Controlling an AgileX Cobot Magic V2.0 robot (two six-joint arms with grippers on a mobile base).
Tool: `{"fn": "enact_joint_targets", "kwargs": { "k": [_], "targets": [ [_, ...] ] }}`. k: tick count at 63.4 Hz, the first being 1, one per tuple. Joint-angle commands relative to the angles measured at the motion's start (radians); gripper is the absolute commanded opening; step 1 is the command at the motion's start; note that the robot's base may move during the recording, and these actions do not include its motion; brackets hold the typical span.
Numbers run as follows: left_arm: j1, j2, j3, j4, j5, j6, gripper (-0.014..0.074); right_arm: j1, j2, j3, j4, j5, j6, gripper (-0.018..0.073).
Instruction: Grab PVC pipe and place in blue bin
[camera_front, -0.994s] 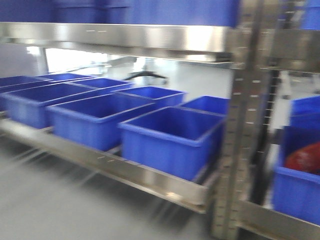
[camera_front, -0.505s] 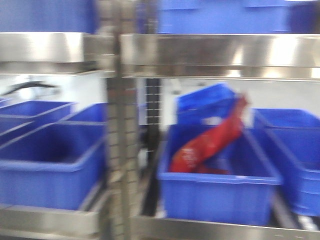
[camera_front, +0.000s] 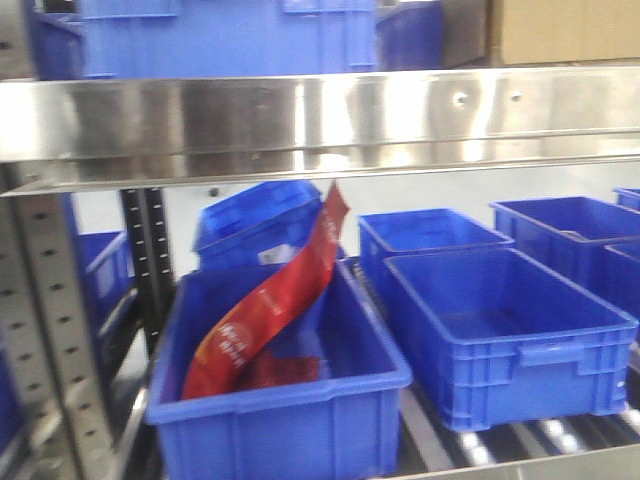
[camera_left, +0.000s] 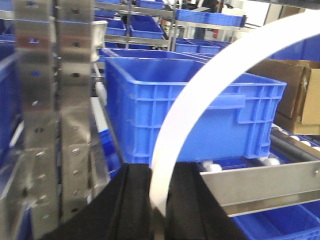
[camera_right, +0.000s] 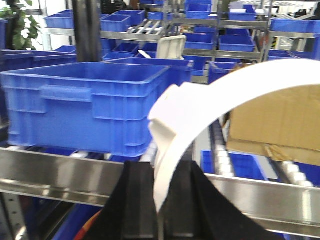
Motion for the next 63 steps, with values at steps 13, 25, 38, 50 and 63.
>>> {"fn": "enact_joint_targets", "kwargs": {
  "k": [13, 25, 38, 50, 63],
  "targets": [
    [-0.001, -0.003, -0.001, -0.003, -0.023, -0.003, -0.0111, -0.001, -0.005, 0.002, -0.013, -0.027, -0.004, -0.0167],
    [-0.001, -0.003, -0.001, -0.003, -0.023, -0.003, -0.0111, -0.001, -0.005, 0.002, -0.013, -0.027, -0.004, -0.0167],
    [-0.001, -0.003, -0.001, -0.003, -0.023, -0.003, -0.0111, -0.001, -0.005, 0.002, -0.013, -0.027, -0.004, -0.0167],
    [-0.001, -0.003, -0.001, -0.003, -0.023, -0.003, -0.0111, -0.001, -0.005, 0.002, -0.013, -0.027, -0.004, -0.0167],
    [-0.001, -0.003, -0.001, -0.003, -0.023, -0.003, -0.0111, -0.001, -0.005, 0.002, -0.013, -0.027, -0.004, -0.0167]
  ]
}}
